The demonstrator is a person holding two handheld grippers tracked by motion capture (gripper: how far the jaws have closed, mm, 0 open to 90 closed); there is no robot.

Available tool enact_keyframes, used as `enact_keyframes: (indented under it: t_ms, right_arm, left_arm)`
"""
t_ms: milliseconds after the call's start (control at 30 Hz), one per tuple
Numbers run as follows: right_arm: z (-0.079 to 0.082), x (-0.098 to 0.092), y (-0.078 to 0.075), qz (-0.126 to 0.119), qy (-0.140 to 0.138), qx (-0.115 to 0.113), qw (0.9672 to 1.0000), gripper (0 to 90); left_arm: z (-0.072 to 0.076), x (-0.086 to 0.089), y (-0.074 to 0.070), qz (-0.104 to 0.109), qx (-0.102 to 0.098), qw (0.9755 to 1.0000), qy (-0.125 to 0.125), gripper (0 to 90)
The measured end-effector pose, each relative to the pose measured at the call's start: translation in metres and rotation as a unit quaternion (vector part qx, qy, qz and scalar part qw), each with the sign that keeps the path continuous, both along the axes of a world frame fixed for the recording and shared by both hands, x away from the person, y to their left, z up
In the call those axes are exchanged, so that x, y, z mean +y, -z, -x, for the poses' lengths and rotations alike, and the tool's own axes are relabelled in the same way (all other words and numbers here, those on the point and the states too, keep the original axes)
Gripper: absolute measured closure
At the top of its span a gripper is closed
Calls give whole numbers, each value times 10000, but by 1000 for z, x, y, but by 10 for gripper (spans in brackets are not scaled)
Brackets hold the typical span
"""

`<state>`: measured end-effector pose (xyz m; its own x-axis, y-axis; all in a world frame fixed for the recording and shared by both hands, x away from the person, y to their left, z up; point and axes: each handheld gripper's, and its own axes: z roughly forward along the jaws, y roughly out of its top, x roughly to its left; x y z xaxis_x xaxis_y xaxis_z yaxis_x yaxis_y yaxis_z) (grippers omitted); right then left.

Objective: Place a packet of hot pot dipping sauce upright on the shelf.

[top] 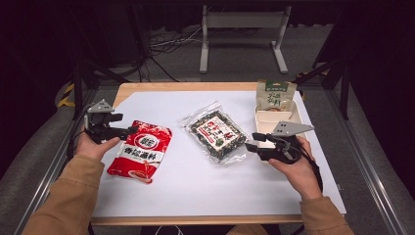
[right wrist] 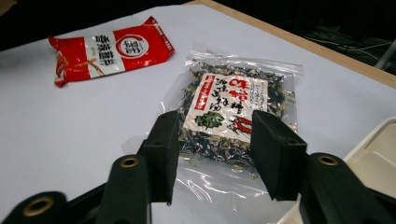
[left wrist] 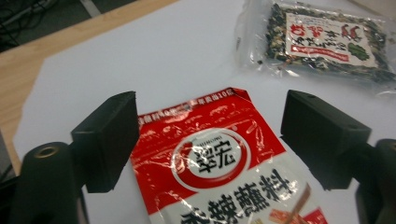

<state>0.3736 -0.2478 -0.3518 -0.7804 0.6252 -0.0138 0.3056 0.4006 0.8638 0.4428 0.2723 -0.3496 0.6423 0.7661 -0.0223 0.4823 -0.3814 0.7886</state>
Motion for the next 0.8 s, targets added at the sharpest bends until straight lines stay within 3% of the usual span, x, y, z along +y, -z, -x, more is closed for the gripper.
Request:
enact_keyframes:
  t_ms: [100,233,300,367,567,667,800]
  right_arm:
    - [0,1,2,-64,-52,144,9999,524]
    - [0,7,5,168,-33,107,9998,478]
    - [0,8,5,222,-74,76,9997,470]
    - [1,10,4,241,-114,38,9996,461]
    - [3,13,4,256,-192,3,9995,453]
    - [4,14,4,250,-230,4,9994,455]
    - [3,17,5,191,-275,4,9994,459]
  left_arm:
    - [-11,1,0,-29,-27,10000,1,227]
    - [-26,0,4,10,151,9999,12,226]
    - [-33,0,8,-79,187,9998,-10,221]
    - [-40,1,13,-121,180,9996,-157,208]
    - [-57,11,27,136,374,9987,-333,230]
    - [-63,11,32,141,399,9982,-428,232]
    - [-72,12,41,273,584,9971,-416,254]
